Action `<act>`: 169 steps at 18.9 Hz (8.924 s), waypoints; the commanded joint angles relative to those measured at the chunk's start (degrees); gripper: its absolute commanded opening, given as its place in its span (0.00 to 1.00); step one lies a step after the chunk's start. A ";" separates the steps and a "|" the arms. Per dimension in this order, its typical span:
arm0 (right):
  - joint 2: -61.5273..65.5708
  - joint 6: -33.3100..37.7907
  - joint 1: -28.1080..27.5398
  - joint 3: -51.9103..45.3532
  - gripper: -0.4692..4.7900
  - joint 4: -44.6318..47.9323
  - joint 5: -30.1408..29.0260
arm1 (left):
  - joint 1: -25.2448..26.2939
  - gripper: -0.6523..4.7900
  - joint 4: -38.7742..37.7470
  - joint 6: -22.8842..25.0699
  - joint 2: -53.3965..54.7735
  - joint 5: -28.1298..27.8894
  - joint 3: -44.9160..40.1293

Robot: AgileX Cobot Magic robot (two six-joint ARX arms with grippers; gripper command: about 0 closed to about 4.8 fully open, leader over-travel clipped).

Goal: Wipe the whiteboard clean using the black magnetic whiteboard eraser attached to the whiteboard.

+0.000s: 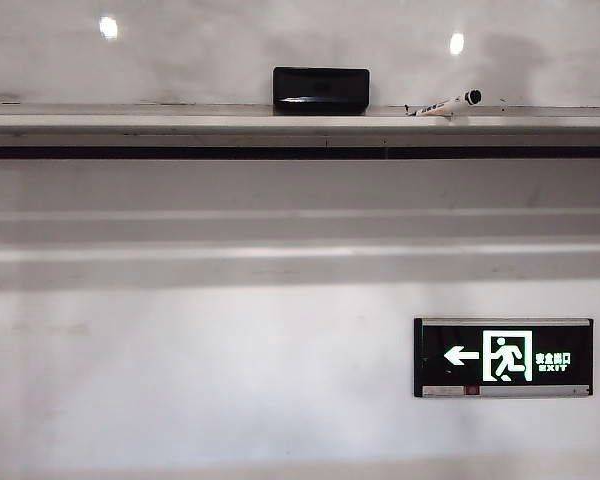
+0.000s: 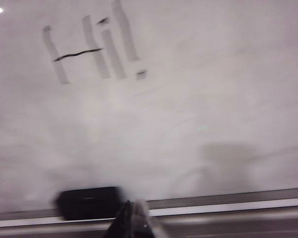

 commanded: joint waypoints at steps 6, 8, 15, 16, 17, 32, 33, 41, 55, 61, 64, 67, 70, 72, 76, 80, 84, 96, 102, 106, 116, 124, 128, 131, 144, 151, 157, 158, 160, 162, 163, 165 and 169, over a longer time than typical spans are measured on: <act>10.78 5.31 10.99 0.26 0.08 13.16 -0.04 | -17.18 0.11 -0.35 6.49 8.22 -4.35 6.64; 14.14 5.40 13.92 0.26 0.08 15.02 -0.04 | -20.81 0.11 0.04 8.66 9.29 -6.51 6.64; 22.71 -18.53 19.17 0.28 0.08 23.74 0.20 | -23.74 0.11 5.33 8.70 10.54 -7.63 6.67; 23.56 -29.16 19.87 0.28 0.08 23.71 0.20 | -23.74 0.11 6.14 8.57 10.54 -7.65 6.69; 24.44 -37.75 20.44 0.28 0.08 23.89 0.26 | -23.74 0.11 6.23 8.59 10.54 -7.65 6.86; 43.08 -81.13 24.33 1.51 0.94 38.66 11.69 | -23.76 0.11 6.45 7.02 10.47 -7.41 7.17; 44.30 -82.44 24.33 2.71 0.94 38.64 11.76 | -23.76 0.11 6.43 7.02 10.47 -7.41 7.17; 54.10 -87.73 21.59 14.53 0.88 35.15 13.07 | -23.76 0.11 6.54 7.04 10.47 -7.21 7.19; 55.08 -87.84 19.74 21.75 0.68 24.68 13.73 | -23.76 0.11 9.09 7.02 10.47 -7.19 7.19; 56.30 -87.86 19.61 21.68 0.66 21.88 13.79 | -23.76 0.11 9.14 6.19 10.45 -6.97 7.19; 57.11 -87.93 19.61 21.73 0.56 22.21 13.79 | -23.76 0.11 9.16 6.19 10.45 -6.97 7.21; 57.29 -87.95 19.21 21.73 0.32 22.53 14.03 | -23.76 0.11 9.35 6.19 10.45 -6.99 7.19; 57.33 -87.95 18.93 21.73 0.25 24.92 14.19 | -23.76 0.11 9.94 6.19 10.43 -6.99 7.21; 57.27 -87.95 18.97 21.73 0.62 26.53 14.23 | -23.76 0.11 9.94 6.19 10.43 -6.99 7.19; 56.48 -88.21 19.41 21.70 0.84 24.74 15.23 | -23.76 0.11 9.94 6.16 10.38 -6.97 7.19; 54.69 -88.35 19.41 21.73 0.84 17.40 13.92 | -23.76 0.11 9.99 6.19 10.38 -6.99 7.19; 54.47 -89.83 19.41 21.75 0.83 14.49 13.94 | -23.76 0.11 10.25 6.16 10.38 -6.97 7.19; 58.42 -89.64 18.99 26.53 0.68 10.58 16.70 | -23.76 0.11 12.11 4.70 10.12 -6.14 7.19; 58.90 -89.66 18.97 26.56 0.34 22.01 21.29 | -23.76 0.11 12.11 4.70 10.10 -6.14 7.19; 58.88 -89.59 18.95 26.99 0.35 29.33 21.86 | -23.76 0.11 12.11 4.70 10.10 -6.14 7.19; 58.05 -83.34 18.95 27.06 0.46 25.44 19.74 | -23.76 0.11 12.68 4.66 10.10 -6.12 7.19; 57.13 -75.71 18.95 27.10 0.35 32.70 20.33 | -23.78 0.11 12.72 3.82 10.10 -6.14 7.19; 54.90 -70.10 18.95 27.10 0.35 32.76 20.24 | -23.78 0.11 12.74 3.82 10.08 -6.12 7.19; 53.13 -67.01 18.95 27.15 0.35 32.74 20.11 | -23.78 0.11 12.74 3.82 10.05 -6.10 7.19; 52.78 -61.68 14.69 42.82 0.35 28.74 19.37 | -23.78 0.11 12.48 3.82 10.03 -5.90 7.19; 52.78 -43.41 5.55 47.19 0.28 29.90 19.02 | -23.78 0.11 12.48 3.85 10.05 -5.70 7.19; 52.78 -39.85 2.03 47.30 0.28 30.88 14.29 | -23.78 0.11 12.48 3.82 10.05 -5.68 7.19; 52.81 -39.85 2.32 47.30 0.28 30.32 11.93 | -23.78 0.11 12.46 3.82 10.05 -5.68 7.19; 52.94 -39.85 4.96 47.30 0.28 27.34 7.39 | -23.78 0.11 12.46 3.82 10.05 -5.68 7.19; 52.94 -39.87 7.43 47.30 0.28 24.92 3.74 | -23.78 0.11 12.02 3.80 10.03 -5.68 7.19; 53.20 -39.87 8.61 47.30 0.28 24.46 2.34 | -23.80 0.11 11.72 3.80 10.05 -5.68 7.19; 53.77 -39.89 10.75 47.32 0.28 23.02 -0.72 | -23.78 0.11 11.43 3.82 10.03 -5.66 7.19; 54.73 -40.57 13.90 47.36 0.28 18.23 -4.22 | -23.80 0.11 11.21 3.80 9.62 -4.61 7.19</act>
